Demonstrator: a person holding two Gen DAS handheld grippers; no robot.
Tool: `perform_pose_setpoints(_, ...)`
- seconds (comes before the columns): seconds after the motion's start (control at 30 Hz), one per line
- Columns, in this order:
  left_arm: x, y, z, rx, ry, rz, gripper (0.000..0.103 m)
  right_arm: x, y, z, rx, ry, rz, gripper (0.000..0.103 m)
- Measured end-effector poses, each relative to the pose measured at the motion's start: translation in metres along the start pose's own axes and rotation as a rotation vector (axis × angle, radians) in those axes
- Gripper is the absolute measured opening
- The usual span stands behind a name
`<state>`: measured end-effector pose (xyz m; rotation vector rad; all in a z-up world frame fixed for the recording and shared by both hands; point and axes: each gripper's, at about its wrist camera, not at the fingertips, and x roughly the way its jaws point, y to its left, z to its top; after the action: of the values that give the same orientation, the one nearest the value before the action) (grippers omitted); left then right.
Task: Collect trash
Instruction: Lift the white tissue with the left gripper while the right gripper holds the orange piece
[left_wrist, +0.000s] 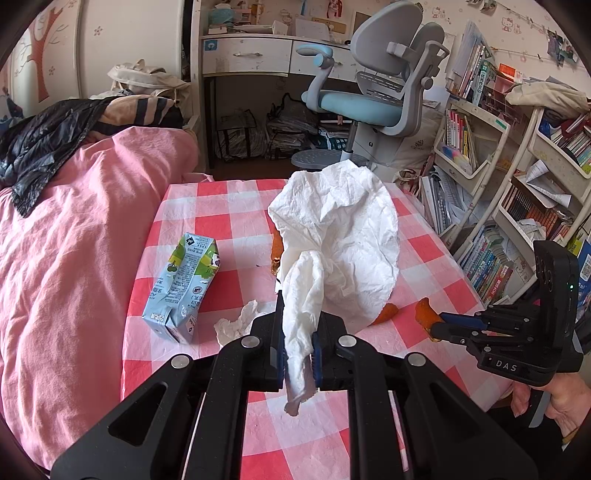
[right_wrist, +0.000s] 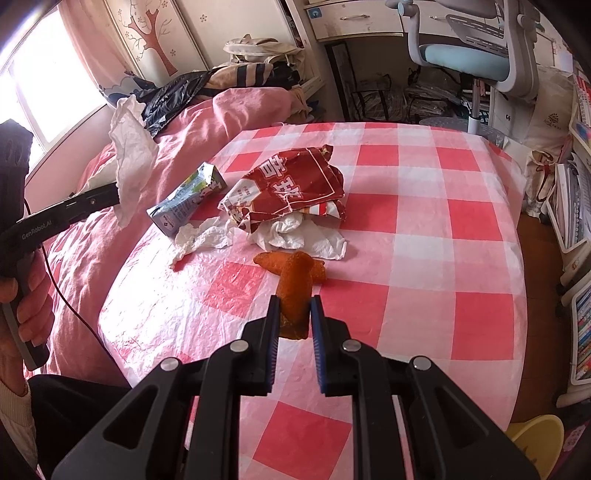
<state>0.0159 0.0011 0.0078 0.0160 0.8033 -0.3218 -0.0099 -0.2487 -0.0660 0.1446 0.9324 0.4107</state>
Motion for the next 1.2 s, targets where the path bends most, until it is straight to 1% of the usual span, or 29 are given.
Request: perform_pose_setpoints(1.2, 0.0003, -0.0008, 0.0001, 0.001, 0.001, 0.002, 0.011, 0.0039, 0.0018, -0.0016, -0.012, 0.008, 0.002, 0.017)
